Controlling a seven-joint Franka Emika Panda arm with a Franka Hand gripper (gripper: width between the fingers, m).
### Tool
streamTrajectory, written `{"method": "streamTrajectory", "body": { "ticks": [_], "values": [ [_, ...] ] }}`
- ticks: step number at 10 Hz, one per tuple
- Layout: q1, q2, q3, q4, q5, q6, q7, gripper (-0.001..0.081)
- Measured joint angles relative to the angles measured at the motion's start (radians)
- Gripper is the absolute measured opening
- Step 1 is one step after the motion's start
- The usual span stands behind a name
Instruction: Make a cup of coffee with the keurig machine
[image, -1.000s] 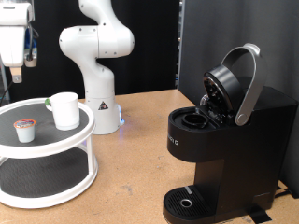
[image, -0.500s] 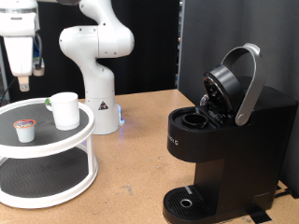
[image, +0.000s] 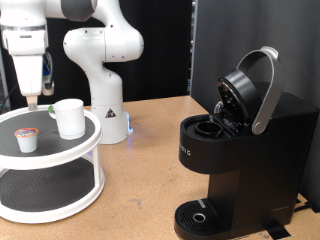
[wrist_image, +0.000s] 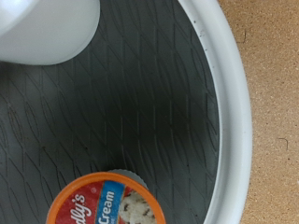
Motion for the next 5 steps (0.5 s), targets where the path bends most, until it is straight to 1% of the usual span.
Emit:
{"method": "streamTrajectory", "body": {
  "ticks": [2, 5],
  "values": [
    [-0.011, 0.014, -0.008, -0.016, -0.013, 0.035, 0.000, 0.0805],
    [-0.028, 0.067, -0.021, -0.035, -0.040, 0.119, 0.001, 0.0805]
  ]
}}
